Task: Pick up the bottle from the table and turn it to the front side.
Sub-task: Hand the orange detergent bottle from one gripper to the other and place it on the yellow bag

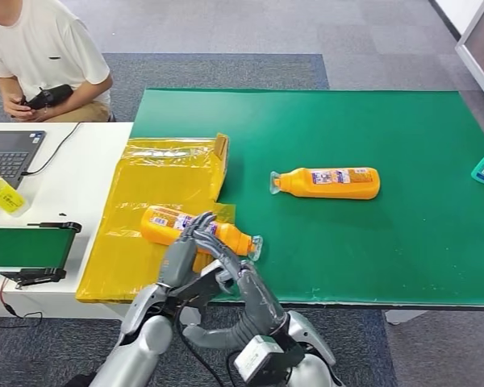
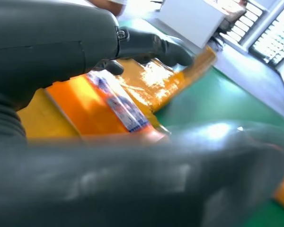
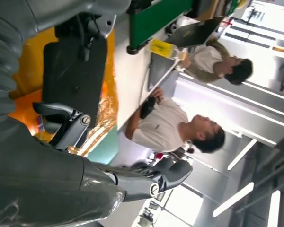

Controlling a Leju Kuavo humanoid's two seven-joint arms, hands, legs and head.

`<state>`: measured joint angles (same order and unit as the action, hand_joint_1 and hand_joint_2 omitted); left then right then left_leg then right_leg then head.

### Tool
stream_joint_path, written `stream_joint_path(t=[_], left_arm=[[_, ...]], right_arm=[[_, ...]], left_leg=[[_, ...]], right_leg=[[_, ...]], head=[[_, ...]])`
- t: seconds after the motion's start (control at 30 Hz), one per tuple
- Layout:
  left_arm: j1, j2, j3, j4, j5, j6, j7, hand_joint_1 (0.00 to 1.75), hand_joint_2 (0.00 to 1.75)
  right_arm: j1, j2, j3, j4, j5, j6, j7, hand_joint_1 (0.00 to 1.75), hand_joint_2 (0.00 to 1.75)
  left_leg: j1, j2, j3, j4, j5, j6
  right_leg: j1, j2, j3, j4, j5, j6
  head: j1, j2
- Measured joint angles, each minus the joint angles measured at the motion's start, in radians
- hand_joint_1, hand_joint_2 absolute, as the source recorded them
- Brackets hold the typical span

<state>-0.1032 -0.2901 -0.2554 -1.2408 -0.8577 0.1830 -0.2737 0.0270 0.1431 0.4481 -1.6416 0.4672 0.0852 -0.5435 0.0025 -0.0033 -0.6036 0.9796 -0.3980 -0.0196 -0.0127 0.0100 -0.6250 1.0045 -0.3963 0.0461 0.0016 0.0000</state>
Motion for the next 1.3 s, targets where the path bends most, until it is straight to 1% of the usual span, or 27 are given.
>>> stream_joint_path(t=[0.07,0.17,0.3,0.43,0.6,0.77,0.83,0.9,1.1,1.2,1.3], left_arm=[[0.07,0.013,-0.004,-0.131,0.095,0.0,-0.048,0.0,0.0],[0.144,0.024,-0.015,-0.312,0.197,0.003,-0.141,0.0,0.0],[0.246,0.025,-0.006,-0.471,0.298,-0.005,-0.237,0.0,0.0],[0.302,0.025,0.007,-0.547,0.312,-0.013,-0.257,0.0,0.0],[0.328,0.023,0.016,-0.584,0.323,-0.021,-0.271,0.0,0.0],[0.38,0.01,0.035,-0.614,0.407,-0.07,-0.351,0.0,0.0],[0.397,0.003,0.044,-0.627,0.431,-0.091,-0.37,0.0,0.87],[0.408,-0.003,0.053,-0.633,0.444,-0.11,-0.37,0.0,1.75],[0.44,-0.02,0.09,-0.637,0.492,-0.191,-0.356,0.0,1.75],[0.456,-0.028,0.108,-0.646,0.507,-0.213,-0.36,0.0,1.75],[0.464,-0.032,0.119,-0.653,0.513,-0.226,-0.366,0.0,1.75]], right_arm=[[0.018,0.005,-0.01,-0.018,0.008,-0.013,0.029,0.0,1.75],[0.061,-0.005,-0.039,-0.019,0.026,-0.026,0.066,0.0,1.75],[0.089,-0.008,-0.048,-0.019,0.04,-0.036,0.079,0.0,1.75],[0.097,-0.009,-0.053,-0.019,0.045,-0.041,0.082,0.0,1.75],[0.099,-0.009,-0.055,-0.019,0.049,-0.047,0.085,0.0,1.75],[0.105,-0.007,-0.059,-0.019,0.053,-0.07,0.091,0.0,1.75],[0.106,-0.004,-0.064,-0.019,0.051,-0.091,0.081,0.0,1.75],[0.106,0.002,-0.072,-0.022,0.05,-0.122,0.066,0.0,1.75],[0.112,0.035,-0.135,-0.05,0.007,-0.186,0.045,0.0,1.75],[0.111,0.049,-0.177,-0.075,0.045,-0.246,0.046,0.0,1.75],[0.109,0.059,-0.204,-0.093,0.075,-0.277,0.055,0.0,1.75]], left_leg=[[0.0,0.0,-0.001,0.0,-0.001,0.001],[0.0,-0.004,-0.002,0.0,-0.003,0.002],[0.0,-0.001,0.0,0.0,-0.006,0.001],[0.0,-0.001,0.0,0.0,-0.006,0.001],[0.0,-0.001,0.0,0.0,-0.005,0.001],[0.0,-0.001,0.0,0.0,-0.005,0.001],[0.0,-0.001,0.0,0.0,-0.006,0.001],[0.0,-0.001,0.0,0.0,-0.006,0.001],[0.0,-0.001,0.0,0.0,-0.006,0.001],[0.0,-0.001,0.0,0.0,-0.006,0.001],[0.0,-0.001,0.0,0.0,-0.006,0.001]], right_leg=[[0.0,-0.001,0.0,0.0,-0.001,0.001],[0.0,-0.004,0.002,0.0,-0.003,0.001],[0.0,-0.001,0.002,0.0,-0.004,0.001],[0.0,-0.001,0.003,0.0,-0.004,0.001],[0.0,-0.001,0.003,0.0,-0.004,0.0],[0.0,-0.001,0.003,0.0,-0.004,0.0],[0.0,-0.001,0.003,0.0,-0.004,0.001],[0.0,-0.001,0.003,0.0,-0.004,0.001],[0.0,-0.001,0.003,0.0,-0.004,0.0],[0.0,-0.001,0.003,0.0,-0.004,0.0],[0.0,-0.001,0.003,0.0,-0.004,0.0]], head=[[-0.002,0.0],[-0.003,0.0],[-0.003,0.0],[-0.003,0.0],[-0.003,0.0],[-0.003,0.0],[-0.003,0.0],[-0.003,0.0],[-0.003,0.0],[-0.003,0.0],[-0.003,0.0]])
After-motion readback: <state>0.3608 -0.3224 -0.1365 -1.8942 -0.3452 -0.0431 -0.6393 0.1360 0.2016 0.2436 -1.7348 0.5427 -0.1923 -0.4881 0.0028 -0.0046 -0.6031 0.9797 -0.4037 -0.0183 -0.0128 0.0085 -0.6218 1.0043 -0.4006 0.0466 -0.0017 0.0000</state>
